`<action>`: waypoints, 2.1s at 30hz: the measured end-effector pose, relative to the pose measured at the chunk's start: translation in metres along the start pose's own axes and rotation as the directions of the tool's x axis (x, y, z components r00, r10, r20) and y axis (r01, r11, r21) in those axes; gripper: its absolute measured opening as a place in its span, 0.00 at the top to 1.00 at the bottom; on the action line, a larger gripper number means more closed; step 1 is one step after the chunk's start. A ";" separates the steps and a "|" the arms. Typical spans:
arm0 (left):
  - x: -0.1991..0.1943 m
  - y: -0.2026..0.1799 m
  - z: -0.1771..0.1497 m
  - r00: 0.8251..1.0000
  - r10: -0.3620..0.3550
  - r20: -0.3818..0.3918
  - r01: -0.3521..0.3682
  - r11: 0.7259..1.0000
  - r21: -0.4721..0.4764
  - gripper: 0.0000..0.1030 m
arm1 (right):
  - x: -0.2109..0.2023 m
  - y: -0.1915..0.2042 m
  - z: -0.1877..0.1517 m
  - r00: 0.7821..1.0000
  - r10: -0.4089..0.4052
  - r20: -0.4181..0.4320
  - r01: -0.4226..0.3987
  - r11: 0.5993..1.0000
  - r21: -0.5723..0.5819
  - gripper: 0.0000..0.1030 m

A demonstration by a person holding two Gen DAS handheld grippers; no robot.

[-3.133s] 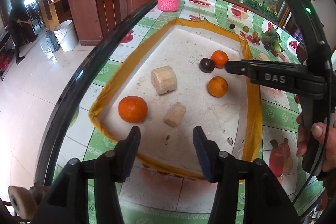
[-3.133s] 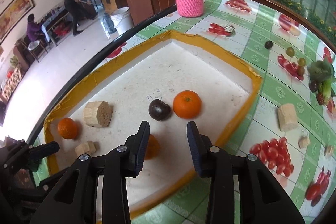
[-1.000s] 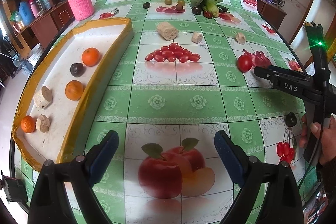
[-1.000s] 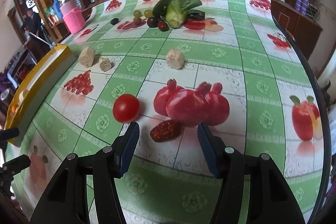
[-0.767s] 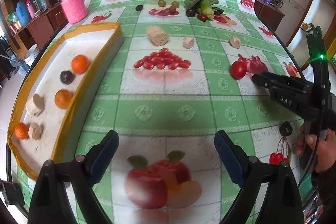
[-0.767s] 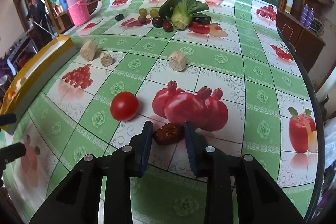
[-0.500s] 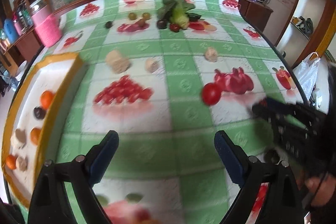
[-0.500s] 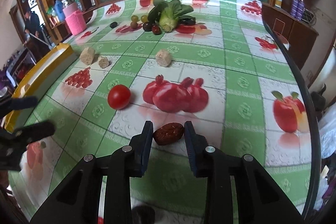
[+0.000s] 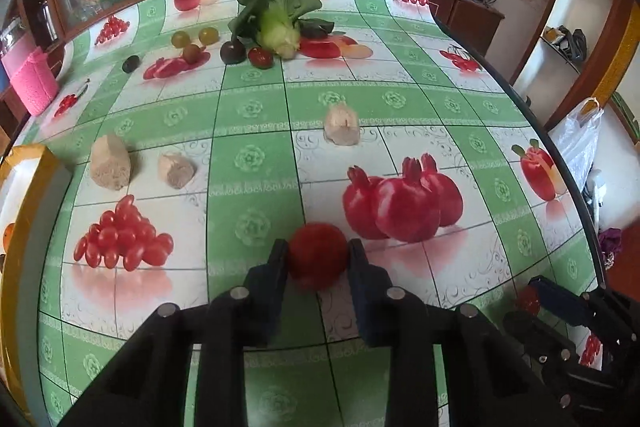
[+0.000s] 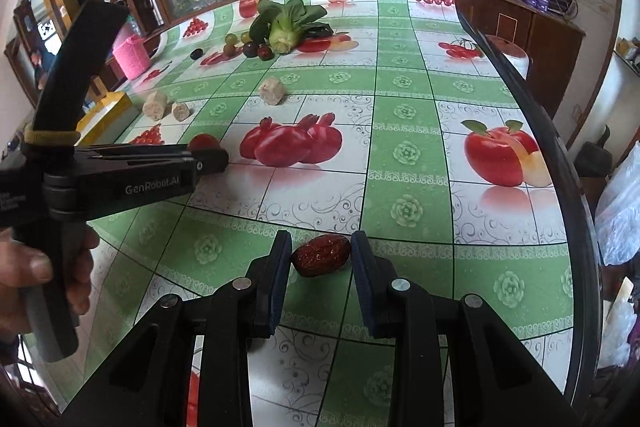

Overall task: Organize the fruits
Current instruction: 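Grasp the red tomato with the left tool while the right tool approaches a dark plum, then grasp a dark plum with the right tool while the left tool holds the tomato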

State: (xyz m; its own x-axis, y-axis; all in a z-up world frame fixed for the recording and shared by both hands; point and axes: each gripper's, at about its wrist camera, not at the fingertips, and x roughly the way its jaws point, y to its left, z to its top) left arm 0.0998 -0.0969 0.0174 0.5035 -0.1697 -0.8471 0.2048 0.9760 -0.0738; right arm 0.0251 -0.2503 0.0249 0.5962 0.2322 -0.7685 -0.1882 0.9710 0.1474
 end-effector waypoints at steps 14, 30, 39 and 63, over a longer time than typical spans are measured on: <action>-0.058 0.049 -0.044 0.999 -0.028 0.017 0.029 0.996 -0.089 0.69 | -0.017 0.030 -0.003 0.999 0.024 0.030 -0.022 0.999 -0.042 0.71; -0.120 0.121 -0.085 0.997 -0.015 0.072 0.027 0.986 -0.163 0.69 | -0.016 0.089 -0.015 0.998 0.060 -0.014 -0.061 0.995 -0.081 0.71; -0.126 0.134 -0.117 0.998 0.012 0.056 -0.005 0.992 -0.127 0.69 | -0.025 0.076 -0.027 0.999 0.018 -0.049 -0.018 1.000 -0.006 0.61; -0.113 0.108 -0.135 0.997 -0.073 -0.004 0.072 0.997 -0.035 0.69 | -0.010 0.053 -0.039 0.990 -0.121 -0.068 0.118 0.992 -0.046 0.76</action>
State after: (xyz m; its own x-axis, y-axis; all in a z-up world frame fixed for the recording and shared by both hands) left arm -0.0479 0.0459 0.0339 0.4841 -0.2395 -0.8416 0.2108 0.9654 -0.1535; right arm -0.0218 -0.2037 0.0161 0.5597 0.1089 -0.8215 -0.1524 0.9879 0.0271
